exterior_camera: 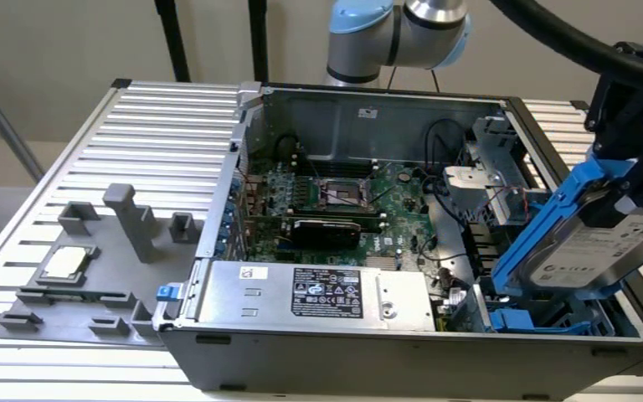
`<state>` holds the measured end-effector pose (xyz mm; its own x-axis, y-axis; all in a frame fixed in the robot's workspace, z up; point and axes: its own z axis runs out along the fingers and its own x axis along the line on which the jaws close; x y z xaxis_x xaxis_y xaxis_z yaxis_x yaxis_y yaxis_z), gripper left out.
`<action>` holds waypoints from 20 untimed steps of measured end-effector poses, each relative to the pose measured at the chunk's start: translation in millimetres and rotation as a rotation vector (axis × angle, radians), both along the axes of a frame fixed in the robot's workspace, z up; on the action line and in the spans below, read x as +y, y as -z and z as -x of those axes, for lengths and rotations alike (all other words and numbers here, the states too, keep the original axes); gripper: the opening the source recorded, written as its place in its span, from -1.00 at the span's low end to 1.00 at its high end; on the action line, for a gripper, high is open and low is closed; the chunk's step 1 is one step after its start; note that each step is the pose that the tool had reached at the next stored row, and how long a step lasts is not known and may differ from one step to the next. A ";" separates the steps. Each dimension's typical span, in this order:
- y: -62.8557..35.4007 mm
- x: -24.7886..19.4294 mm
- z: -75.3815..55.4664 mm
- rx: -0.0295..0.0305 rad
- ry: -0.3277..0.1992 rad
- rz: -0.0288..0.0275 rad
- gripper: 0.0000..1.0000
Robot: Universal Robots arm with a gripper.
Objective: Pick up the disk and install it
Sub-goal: 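Insert the disk into the insertion slot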
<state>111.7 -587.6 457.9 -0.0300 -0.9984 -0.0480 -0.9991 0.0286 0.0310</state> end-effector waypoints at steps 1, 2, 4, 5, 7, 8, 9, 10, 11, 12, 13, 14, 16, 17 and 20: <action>1.1 0.0 0.1 0.0000 0.000 0.0012 -1.00; 2.1 0.0 0.3 0.0001 0.000 0.0021 -1.00; 3.7 0.0 0.8 0.0000 0.000 0.0036 -1.00; 4.5 0.0 1.1 0.0001 0.000 0.0042 -1.00; 6.4 0.0 1.7 0.0000 0.000 0.0053 -1.00; 7.3 0.0 1.9 0.0000 -0.001 0.0056 -1.00; 8.4 0.0 1.9 0.0000 -0.001 0.0059 -1.00; 9.5 0.1 2.1 0.0000 -0.002 0.0060 -1.00; 10.6 0.1 2.2 0.0000 -0.003 0.0061 -1.00; 11.7 0.1 2.2 0.0000 -0.004 0.0062 -1.00; 12.8 0.1 2.2 0.0000 -0.005 0.0061 -1.00; 13.7 0.0 2.3 0.0000 -0.007 0.0060 -1.00; 15.0 0.1 2.3 0.0000 -0.009 0.0061 -1.00; 15.7 0.0 2.3 0.0000 -0.010 0.0061 -1.00; 17.9 0.0 2.3 0.0000 -0.013 0.0061 -1.00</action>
